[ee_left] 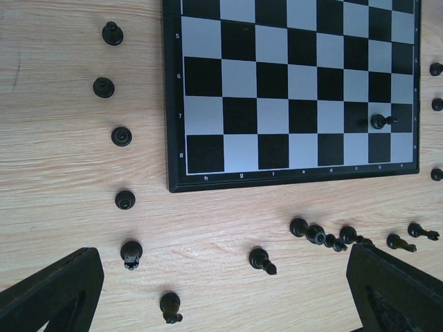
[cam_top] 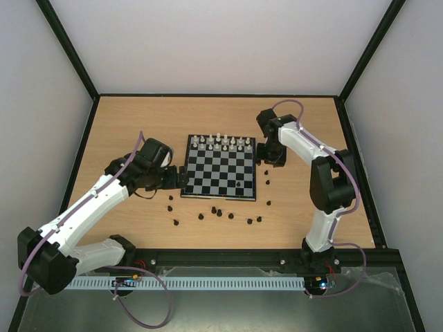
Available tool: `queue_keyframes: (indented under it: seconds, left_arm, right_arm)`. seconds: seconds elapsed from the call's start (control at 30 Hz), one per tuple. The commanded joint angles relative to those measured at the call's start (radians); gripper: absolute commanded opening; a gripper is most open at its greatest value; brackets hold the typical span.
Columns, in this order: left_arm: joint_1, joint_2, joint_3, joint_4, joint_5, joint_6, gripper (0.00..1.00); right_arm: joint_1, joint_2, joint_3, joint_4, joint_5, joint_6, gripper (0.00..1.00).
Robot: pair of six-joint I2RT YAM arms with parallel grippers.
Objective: Set up the chess pieces on the board
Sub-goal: Place the chess piece on the chessboard, then pick up the chess piece at the center of the board.
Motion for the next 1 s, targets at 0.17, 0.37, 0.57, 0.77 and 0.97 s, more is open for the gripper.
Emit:
queue_keyframes:
  seconds: [0.17, 0.37, 0.57, 0.77, 0.97]
  left_arm:
    - [0.010, 0.042, 0.015, 0.010, -0.004, 0.002, 0.99]
    - [0.011, 0.064, 0.013, 0.029, 0.005, 0.009, 0.99]
    - [0.013, 0.078, 0.012, 0.038, 0.006, 0.016, 0.99]
    - [0.015, 0.081, -0.001, 0.048, 0.007, 0.021, 0.99]
    - [0.018, 0.084, -0.006, 0.052, 0.007, 0.025, 0.99]
  right_arm:
    - [-0.012, 0.102, 0.026, -0.006, -0.016, -0.031, 0.51]
    - [-0.012, 0.124, 0.031, -0.004, -0.007, -0.038, 0.42]
    - [-0.014, 0.143, 0.035, -0.005, 0.006, -0.041, 0.35]
    - [-0.018, 0.161, 0.037, -0.007, 0.006, -0.043, 0.31]
    - [-0.019, 0.175, 0.042, -0.006, 0.007, -0.043, 0.25]
